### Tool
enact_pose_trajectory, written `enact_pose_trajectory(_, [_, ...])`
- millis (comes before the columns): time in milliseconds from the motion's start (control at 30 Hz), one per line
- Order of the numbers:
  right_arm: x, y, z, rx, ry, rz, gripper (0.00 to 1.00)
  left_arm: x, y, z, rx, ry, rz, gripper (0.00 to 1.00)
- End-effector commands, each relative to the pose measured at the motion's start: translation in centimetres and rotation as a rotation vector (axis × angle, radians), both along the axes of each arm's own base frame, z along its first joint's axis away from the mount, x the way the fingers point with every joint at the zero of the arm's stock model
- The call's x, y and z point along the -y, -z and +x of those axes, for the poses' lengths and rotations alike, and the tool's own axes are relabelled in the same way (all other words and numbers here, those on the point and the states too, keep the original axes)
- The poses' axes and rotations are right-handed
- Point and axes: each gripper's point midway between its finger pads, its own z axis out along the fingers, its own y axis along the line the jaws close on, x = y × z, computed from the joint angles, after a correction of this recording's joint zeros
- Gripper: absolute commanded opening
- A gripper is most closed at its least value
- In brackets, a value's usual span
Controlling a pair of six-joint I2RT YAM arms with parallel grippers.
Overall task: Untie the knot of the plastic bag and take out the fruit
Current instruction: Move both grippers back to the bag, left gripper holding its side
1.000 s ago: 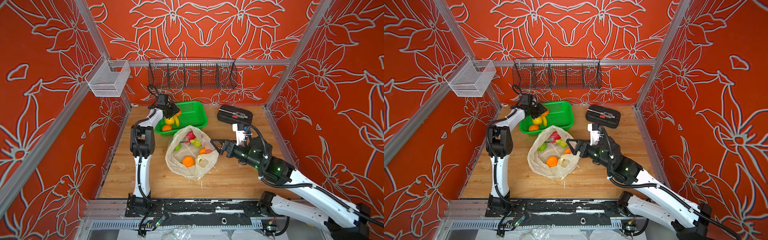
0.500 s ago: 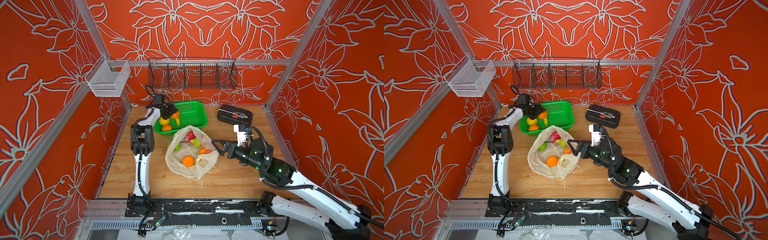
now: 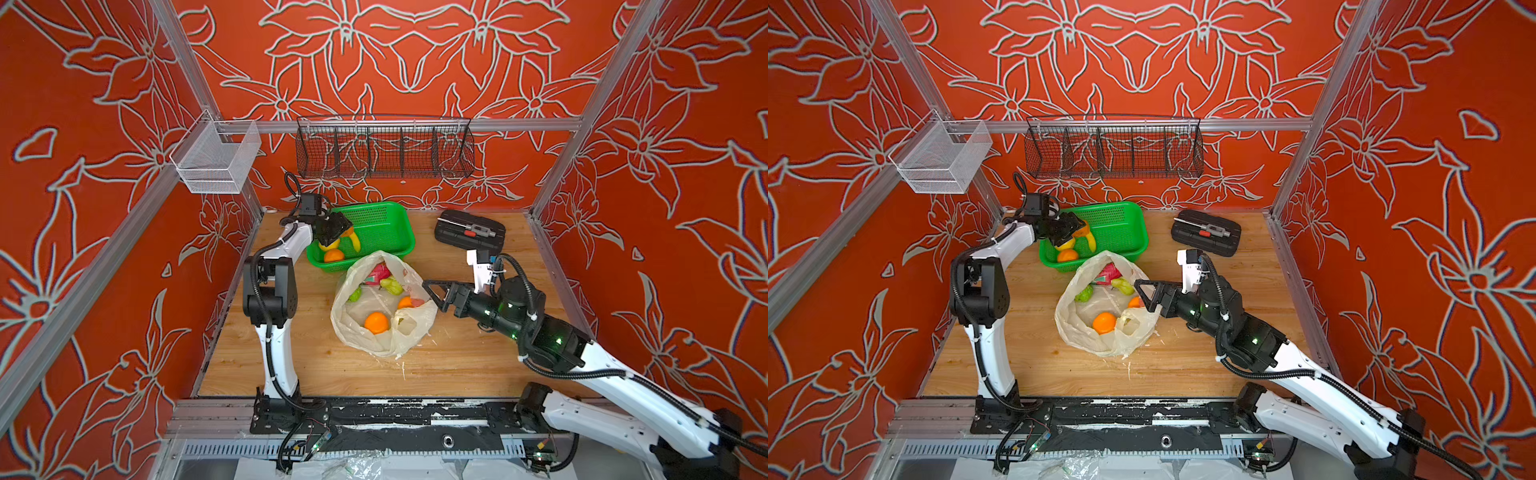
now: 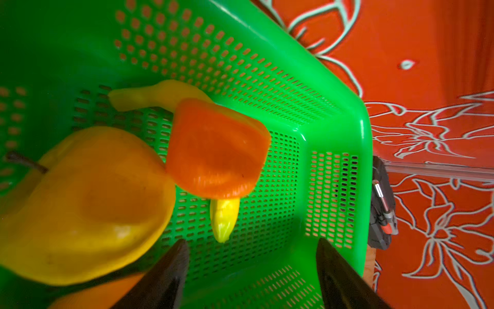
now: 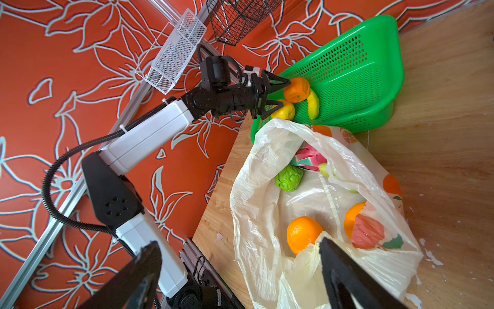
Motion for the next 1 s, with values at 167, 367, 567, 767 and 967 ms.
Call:
enact_pose_trajectory(167, [-0.9, 0.2, -0.1, -0.011, -0.039, 0.021, 0.91, -0.6, -6.6, -4.9, 0.18, -0.069, -0.016, 0.75])
enact_pose_trajectory(367, [-3.1, 0.8, 0.1, -0.027, -0.11, -0.004, 0.89, 0.0, -11.1, -11.2, 0.297, -0.062, 0.015, 0.75])
enact_pose_trajectory(567, [-6.4, 2.0, 0.6, -0.051, -0.196, -0.066, 0.88, 1.9, -13.8, -18.6, 0.401, -0.044, 0.165, 0.75])
enact_pose_trajectory(767, [-9.2, 4.5, 1.8, -0.091, -0.229, -0.139, 0.86, 4.6, -13.0, -24.6, 0.394, 0.041, 0.273, 0.75])
enact_pose_trajectory(967, [-10.9, 7.1, 2.9, -0.112, -0.228, -0.192, 0.86, 5.3, -8.9, -28.5, 0.302, 0.087, 0.38, 0.75])
